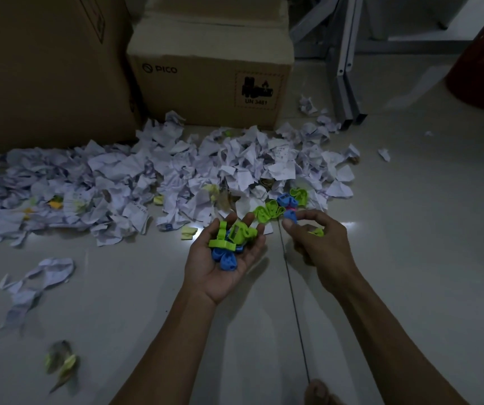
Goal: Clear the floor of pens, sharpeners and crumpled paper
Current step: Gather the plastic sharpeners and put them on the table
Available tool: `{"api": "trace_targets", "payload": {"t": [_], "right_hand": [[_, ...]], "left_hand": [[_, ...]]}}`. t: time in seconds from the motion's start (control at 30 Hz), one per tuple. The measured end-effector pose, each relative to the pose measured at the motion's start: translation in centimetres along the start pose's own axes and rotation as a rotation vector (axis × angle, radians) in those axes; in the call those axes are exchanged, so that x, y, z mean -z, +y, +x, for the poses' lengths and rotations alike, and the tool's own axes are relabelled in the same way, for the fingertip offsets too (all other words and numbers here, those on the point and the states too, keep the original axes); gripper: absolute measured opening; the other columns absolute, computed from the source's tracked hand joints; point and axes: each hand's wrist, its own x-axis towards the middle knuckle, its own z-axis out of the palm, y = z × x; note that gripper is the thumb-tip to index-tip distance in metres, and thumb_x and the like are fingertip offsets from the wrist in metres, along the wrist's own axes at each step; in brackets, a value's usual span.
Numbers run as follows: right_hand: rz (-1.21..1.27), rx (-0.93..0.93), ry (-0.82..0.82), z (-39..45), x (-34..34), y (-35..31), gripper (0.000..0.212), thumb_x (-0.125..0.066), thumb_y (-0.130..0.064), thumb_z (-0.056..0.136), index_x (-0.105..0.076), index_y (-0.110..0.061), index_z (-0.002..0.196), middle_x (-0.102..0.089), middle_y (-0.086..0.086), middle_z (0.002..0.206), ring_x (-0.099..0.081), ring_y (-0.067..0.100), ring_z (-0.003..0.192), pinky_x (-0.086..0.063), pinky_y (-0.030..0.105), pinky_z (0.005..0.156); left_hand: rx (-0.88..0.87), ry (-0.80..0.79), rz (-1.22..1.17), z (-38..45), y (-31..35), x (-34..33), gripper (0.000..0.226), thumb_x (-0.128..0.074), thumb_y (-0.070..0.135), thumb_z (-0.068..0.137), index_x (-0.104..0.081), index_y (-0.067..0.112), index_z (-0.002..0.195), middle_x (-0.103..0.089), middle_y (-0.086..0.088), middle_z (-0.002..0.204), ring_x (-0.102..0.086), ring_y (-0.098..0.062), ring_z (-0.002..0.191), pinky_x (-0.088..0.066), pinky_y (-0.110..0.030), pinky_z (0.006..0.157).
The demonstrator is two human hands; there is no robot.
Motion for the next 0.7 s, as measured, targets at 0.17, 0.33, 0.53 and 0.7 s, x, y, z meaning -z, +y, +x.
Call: {"api": "trace_targets", "payload": {"t": [0.17, 0.33, 0.53, 0.7], "right_hand": [[-0.338, 0.290, -0.231, -4.0, -2.1, -1.8, 0.035, -0.090, -0.027, 0.062, -0.075, -0.027, 0.094, -0.065, -0.017, 0.067, -0.061, 0.004, 0.063, -0.050, 0.021, 0.063], [-0.680, 0.452, -0.275, -5.5, -4.9, -1.8, 0.044, -0.080, -0.046, 0.065, -0.070, -0.041, 0.108, -0.070, -0.020, 0.088, -0.062, 0.001, 0.079, -0.054, 0.032, 0.073], [-0.526, 0.375, -0.242, -4.9, -4.3, -2.5, 0.050, -0.087, -0.037, 0.063, -0.071, -0.035, 0.111, -0.061, -0.021, 0.071, -0.058, -0.002, 0.068, -0.049, 0.020, 0.067], [-0.267, 0.235, 0.030, -1.2, -2.2, -1.7, 0.024, -0.082, -0.024, 0.075, -0.076, -0.021, 0.097, -0.067, -0.006, 0.069, -0.063, 0.007, 0.067, -0.048, 0.019, 0.064]], "left_hand": [[-0.007, 0.001, 0.069, 0.5, 0.1, 0.4, 0.027, -0.054, 0.031, 0.087, -0.065, 0.013, 0.104, -0.060, -0.014, 0.131, -0.061, -0.036, 0.113, -0.053, -0.054, 0.089], [0.009, -0.046, 0.055, 0.3, -0.7, 0.3, 0.032, -0.050, 0.033, 0.090, -0.062, 0.013, 0.111, -0.064, -0.015, 0.124, -0.062, -0.039, 0.111, -0.048, -0.055, 0.092], [0.018, -0.074, 0.031, 0.1, -0.3, 0.4, 0.029, -0.049, 0.033, 0.093, -0.065, 0.012, 0.105, -0.061, -0.013, 0.130, -0.057, -0.035, 0.119, -0.043, -0.053, 0.100], [0.012, -0.079, -0.063, -0.5, 0.3, 0.1, 0.029, -0.049, 0.031, 0.095, -0.064, 0.008, 0.105, -0.063, -0.018, 0.124, -0.062, -0.044, 0.108, -0.051, -0.056, 0.089]]}}
